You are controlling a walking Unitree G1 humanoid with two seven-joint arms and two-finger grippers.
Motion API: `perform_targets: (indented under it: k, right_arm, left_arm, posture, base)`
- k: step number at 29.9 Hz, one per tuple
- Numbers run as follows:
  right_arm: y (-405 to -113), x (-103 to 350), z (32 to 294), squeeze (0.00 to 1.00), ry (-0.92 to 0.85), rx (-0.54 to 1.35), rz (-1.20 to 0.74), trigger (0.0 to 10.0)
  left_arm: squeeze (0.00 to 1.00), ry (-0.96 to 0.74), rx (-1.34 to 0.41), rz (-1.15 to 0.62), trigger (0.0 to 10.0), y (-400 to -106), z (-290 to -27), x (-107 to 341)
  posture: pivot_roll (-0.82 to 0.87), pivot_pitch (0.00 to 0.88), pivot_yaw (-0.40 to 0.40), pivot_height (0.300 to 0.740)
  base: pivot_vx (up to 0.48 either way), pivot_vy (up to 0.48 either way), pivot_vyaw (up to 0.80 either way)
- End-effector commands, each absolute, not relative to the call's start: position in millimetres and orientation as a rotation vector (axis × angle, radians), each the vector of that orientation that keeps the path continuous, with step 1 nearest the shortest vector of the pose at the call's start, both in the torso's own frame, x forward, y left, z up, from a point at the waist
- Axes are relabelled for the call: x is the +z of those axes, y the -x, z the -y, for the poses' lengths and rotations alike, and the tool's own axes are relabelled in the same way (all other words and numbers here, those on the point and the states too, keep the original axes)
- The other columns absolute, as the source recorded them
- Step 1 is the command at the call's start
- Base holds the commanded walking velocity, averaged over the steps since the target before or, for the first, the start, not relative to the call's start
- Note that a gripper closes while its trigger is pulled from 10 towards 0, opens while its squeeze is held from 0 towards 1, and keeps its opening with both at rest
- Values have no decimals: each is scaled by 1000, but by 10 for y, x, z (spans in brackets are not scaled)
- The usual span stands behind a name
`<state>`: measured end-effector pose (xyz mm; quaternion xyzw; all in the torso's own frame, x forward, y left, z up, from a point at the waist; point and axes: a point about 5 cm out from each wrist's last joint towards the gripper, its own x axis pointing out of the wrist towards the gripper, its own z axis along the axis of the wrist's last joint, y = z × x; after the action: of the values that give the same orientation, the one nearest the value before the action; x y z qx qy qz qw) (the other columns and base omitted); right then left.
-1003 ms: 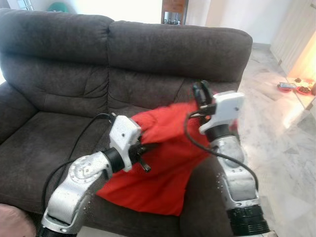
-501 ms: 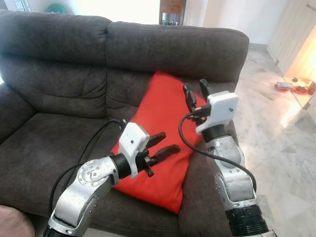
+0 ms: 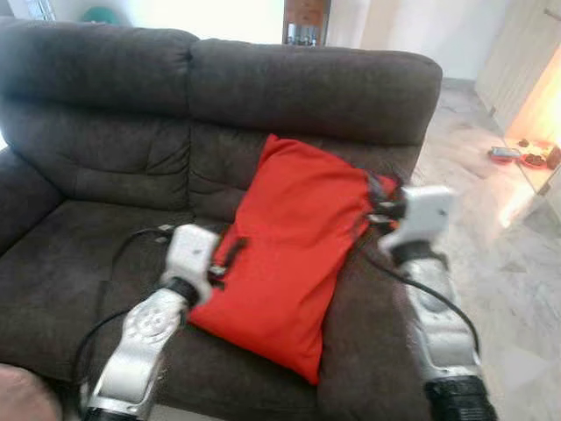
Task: Move the pillow to the sofa from floor
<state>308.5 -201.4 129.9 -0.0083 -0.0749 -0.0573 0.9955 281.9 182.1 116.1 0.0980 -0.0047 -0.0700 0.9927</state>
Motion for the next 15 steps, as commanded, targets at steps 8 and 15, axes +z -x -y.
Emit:
perform_targets:
  k: [8,15]
  right_arm:
    - [-2643,340,2734,0,82,-370,-235,10000]
    - [-2033,-335,2846,0,87,-437,-582,10000]
  left_arm:
    - [0,-301,71,-155,10000,-2596,-2211,528]
    - [0,-252,98,-273,10000,-2380,-2255,134]
  posture:
    - [135,0,-63,740]
    - [130,0,-56,740]
  base:
    - [0,0,0]
    - [0,0,0]
